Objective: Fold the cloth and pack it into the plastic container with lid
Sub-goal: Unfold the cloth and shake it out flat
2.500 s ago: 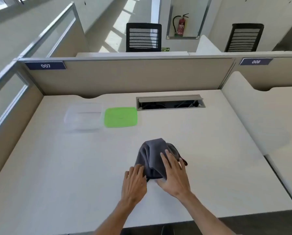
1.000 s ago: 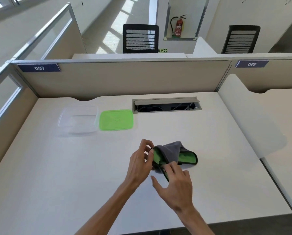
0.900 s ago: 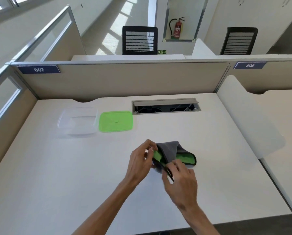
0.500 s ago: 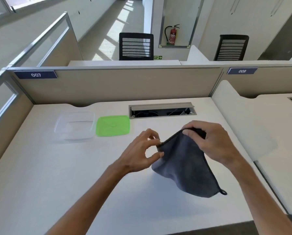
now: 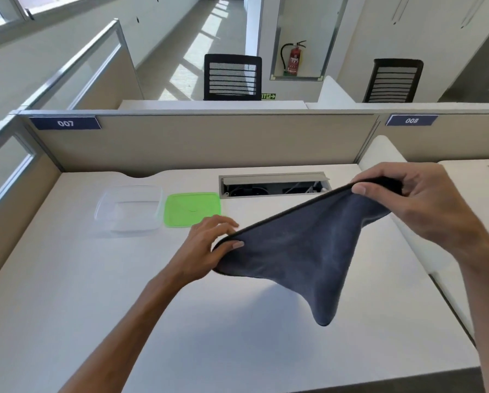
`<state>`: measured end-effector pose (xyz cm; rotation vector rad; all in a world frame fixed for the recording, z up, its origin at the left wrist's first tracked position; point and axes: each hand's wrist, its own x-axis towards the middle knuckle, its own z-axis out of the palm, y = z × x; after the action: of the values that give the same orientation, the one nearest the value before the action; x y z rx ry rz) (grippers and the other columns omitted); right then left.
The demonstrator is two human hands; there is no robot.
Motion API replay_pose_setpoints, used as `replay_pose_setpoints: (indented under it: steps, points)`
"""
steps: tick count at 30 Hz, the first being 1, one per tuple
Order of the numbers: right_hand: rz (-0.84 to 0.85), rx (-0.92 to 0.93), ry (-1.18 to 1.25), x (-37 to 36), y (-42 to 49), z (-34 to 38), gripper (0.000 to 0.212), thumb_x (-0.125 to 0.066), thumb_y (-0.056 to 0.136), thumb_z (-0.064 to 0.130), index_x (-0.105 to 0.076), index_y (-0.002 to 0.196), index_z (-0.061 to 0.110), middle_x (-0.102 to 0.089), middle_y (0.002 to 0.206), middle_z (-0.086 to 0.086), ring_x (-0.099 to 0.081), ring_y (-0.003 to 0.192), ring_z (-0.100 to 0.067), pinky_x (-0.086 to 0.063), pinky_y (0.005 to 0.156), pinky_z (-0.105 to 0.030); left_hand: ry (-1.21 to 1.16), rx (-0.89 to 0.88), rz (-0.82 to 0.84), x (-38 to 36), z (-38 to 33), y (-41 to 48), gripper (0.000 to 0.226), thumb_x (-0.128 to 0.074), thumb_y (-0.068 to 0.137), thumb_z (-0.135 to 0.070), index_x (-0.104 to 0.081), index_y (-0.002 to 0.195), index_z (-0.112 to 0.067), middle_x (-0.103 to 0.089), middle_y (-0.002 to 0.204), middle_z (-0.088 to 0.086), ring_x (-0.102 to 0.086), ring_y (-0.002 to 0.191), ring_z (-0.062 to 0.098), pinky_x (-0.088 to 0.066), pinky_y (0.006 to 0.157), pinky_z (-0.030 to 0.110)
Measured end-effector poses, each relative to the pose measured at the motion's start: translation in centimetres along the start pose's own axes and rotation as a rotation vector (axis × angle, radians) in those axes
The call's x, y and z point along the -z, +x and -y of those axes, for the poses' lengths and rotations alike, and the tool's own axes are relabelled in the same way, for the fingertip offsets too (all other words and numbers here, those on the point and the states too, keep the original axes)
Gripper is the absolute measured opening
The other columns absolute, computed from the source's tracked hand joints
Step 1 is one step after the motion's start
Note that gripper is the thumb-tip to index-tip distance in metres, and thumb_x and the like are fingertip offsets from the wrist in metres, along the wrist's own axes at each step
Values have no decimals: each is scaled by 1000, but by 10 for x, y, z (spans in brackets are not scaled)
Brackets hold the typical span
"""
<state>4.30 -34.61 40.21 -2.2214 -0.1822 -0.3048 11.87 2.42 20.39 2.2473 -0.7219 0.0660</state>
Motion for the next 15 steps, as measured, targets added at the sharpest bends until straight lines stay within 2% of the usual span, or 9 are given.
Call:
replay_pose_setpoints:
  steps: [2, 4, 6, 9, 10, 12, 14, 15]
  points:
    - [-9, 8, 27, 7, -1, -2, 9, -80, 94, 8, -84, 97, 15, -83, 89, 11, -73, 87, -5, -54, 84, -13, -5, 44, -30, 14, 4, -4, 25, -62, 107, -54, -71, 108, -30, -73, 111, -18, -65, 109, 15, -51, 97, 46]
    - [-15, 7, 35, 14, -2, -6, 7, -80, 92, 14, -84, 98, 14, -83, 90, 9, -73, 87, -7, -55, 84, -14, -43, 97, -73, 27, 7, -9, 17, -65, 109, -47, -70, 107, -31, -74, 96, -17, -67, 93, 12, -54, 85, 43]
    - [-7, -5, 50, 19, -2, -10, 13, -79, 89, 20, -85, 99, 13, -84, 93, 3, -74, 88, -11, -58, 84, -18, -108, 123, -132, 37, 8, -13, 4, -72, 108, -34, -74, 106, -31, -76, 95, -16, -69, 88, 9, -56, 83, 35]
    - [59, -56, 77, 22, -2, -18, 10, -79, 91, 10, -85, 99, 13, -85, 96, -5, -77, 87, -14, -61, 81, -19, -96, 124, -235, 52, -2, -14, 17, -81, 102, -21, -77, 103, -38, -73, 97, -31, -63, 83, 0, -44, 70, 11]
    - [78, -74, 85, 23, -2, -20, 11, -78, 92, 7, -85, 99, 13, -85, 96, -6, -77, 85, -14, -62, 80, -18, -99, 137, -267, 57, -5, -13, 18, -82, 99, -22, -78, 103, -39, -71, 96, -33, -61, 81, -2, -42, 68, 9]
    - [100, -108, 109, 23, -4, -23, 12, -79, 92, 7, -86, 96, 16, -85, 95, -7, -76, 84, -12, -61, 79, -16, -145, 144, -320, 67, -10, -12, 14, -82, 96, -28, -80, 102, -40, -74, 95, -26, -60, 78, 1, -41, 67, 12]
    - [137, -131, 115, 25, -7, -24, 9, -80, 87, 17, -87, 93, 18, -85, 92, -6, -75, 82, -9, -59, 77, -14, -230, 144, -332, 78, -14, -11, 6, -81, 95, -33, -83, 100, -36, -80, 92, -9, -60, 76, 9, -43, 65, 23]
    - [158, -139, 111, 27, -8, -24, 10, -81, 84, 19, -86, 92, 17, -85, 91, -6, -74, 81, -7, -57, 76, -12, -267, 142, -322, 82, -17, -11, 6, -80, 97, -32, -85, 99, -31, -80, 90, -6, -60, 75, 13, -44, 64, 28]
